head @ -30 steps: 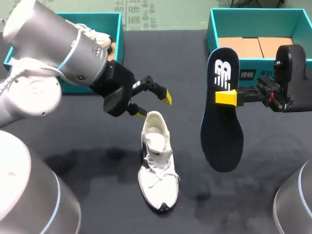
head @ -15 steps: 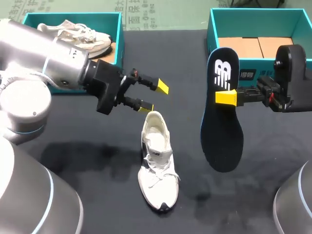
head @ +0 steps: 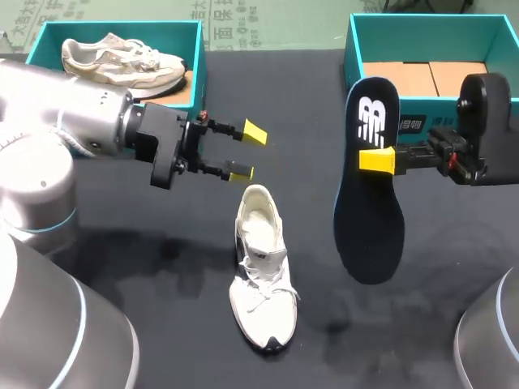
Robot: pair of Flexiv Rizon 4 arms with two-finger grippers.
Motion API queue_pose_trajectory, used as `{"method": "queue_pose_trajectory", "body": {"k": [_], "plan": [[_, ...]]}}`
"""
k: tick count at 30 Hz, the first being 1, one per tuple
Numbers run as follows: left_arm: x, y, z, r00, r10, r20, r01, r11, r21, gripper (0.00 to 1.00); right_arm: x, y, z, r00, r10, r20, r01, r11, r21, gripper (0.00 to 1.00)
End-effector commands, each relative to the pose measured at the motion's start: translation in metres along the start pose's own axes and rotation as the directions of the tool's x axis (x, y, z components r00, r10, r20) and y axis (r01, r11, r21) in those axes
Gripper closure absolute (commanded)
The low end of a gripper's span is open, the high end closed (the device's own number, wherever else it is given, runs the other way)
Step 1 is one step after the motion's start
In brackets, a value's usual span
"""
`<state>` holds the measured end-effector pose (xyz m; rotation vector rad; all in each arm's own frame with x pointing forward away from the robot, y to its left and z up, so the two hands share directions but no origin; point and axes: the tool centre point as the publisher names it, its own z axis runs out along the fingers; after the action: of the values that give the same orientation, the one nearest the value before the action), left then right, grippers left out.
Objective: Take the shoe out of the shoebox, open the shoe tongue, remove and reinsert the insole, then place the shoe into the shoebox
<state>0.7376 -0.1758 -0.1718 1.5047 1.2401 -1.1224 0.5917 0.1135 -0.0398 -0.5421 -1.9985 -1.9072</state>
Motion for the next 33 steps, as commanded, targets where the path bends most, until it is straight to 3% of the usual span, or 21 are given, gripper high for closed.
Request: {"method": "queue_pose_trajectory", "body": {"k": [1,13,30,33], "plan": [[-0.006,-0.008,-0.002,0.999,0.009,0.037,-0.007,0.999,-0.053,0.00,-0.025,0.009,0.005,0.997,0.055,-0.054,-0.054,0.998,0.018,1.00],[-0.029,-0.001,-0.012,0.993,0.006,0.115,0.008,0.993,-0.121,0.00,-0.095,0.031,0.008,0.947,0.268,-0.180,-0.266,0.963,0.031,1.00],[-0.031,0.000,-0.012,0.992,0.012,0.129,0.003,0.993,-0.119,0.00,-0.095,0.031,0.008,0.947,0.268,-0.180,-0.266,0.963,0.031,1.00],[-0.032,0.001,-0.012,0.992,0.027,0.125,-0.010,0.992,-0.129,0.00,-0.116,0.033,0.011,0.913,0.381,-0.150,-0.382,0.924,0.018,1.00]]}}
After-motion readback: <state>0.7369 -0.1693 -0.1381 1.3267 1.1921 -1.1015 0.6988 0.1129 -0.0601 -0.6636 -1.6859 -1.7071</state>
